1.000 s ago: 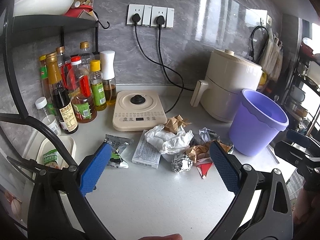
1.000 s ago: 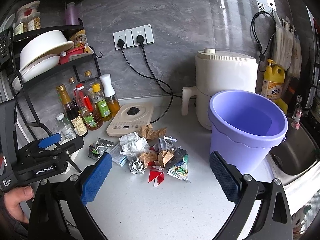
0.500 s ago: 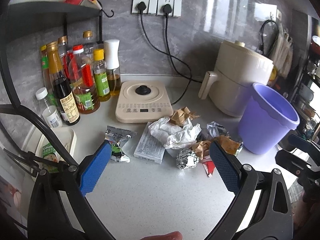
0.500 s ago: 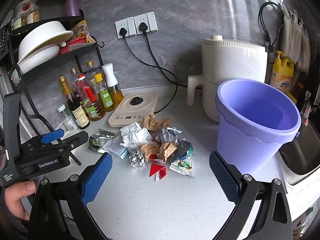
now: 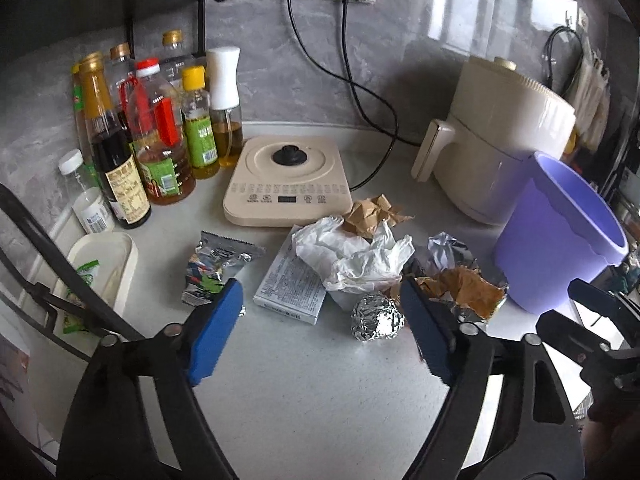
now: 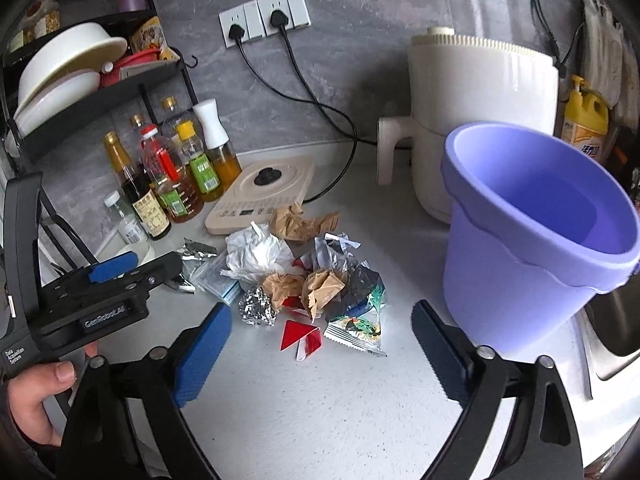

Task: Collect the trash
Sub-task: 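Grasp the white tissue with the left tool while the right tool grasps the snack bag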

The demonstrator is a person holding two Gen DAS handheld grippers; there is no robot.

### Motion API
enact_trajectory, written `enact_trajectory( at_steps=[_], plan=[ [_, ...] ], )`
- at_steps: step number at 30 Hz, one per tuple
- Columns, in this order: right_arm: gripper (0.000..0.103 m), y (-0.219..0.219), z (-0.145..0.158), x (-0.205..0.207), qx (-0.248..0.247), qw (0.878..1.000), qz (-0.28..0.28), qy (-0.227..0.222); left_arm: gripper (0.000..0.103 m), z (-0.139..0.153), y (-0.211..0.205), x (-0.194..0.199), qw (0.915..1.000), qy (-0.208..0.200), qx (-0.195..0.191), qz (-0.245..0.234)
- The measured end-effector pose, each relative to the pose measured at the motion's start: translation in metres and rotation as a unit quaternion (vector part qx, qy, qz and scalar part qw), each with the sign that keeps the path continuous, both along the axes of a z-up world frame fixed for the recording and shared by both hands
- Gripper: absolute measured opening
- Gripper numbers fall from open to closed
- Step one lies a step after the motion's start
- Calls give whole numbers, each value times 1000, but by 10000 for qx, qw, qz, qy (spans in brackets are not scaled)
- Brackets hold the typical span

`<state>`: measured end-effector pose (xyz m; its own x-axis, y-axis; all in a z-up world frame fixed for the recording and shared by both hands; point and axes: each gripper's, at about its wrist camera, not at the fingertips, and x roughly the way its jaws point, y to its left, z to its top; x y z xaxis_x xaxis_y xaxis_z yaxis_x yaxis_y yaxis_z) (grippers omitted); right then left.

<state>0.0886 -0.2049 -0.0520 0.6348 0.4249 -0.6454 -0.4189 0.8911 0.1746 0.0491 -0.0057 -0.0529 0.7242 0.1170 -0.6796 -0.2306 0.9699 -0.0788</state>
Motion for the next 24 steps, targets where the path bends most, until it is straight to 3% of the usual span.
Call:
enact_trajectory(
  at_steps=[7,24],
  plan=[
    [74,5,-16,16,-205,9998,18,60,72,-15,-8,25,9997,235,3,73],
    [75,8,-63,44,-145,9988,-79,466,72,-47,-19,81,9975,675,3,-194]
  ],
)
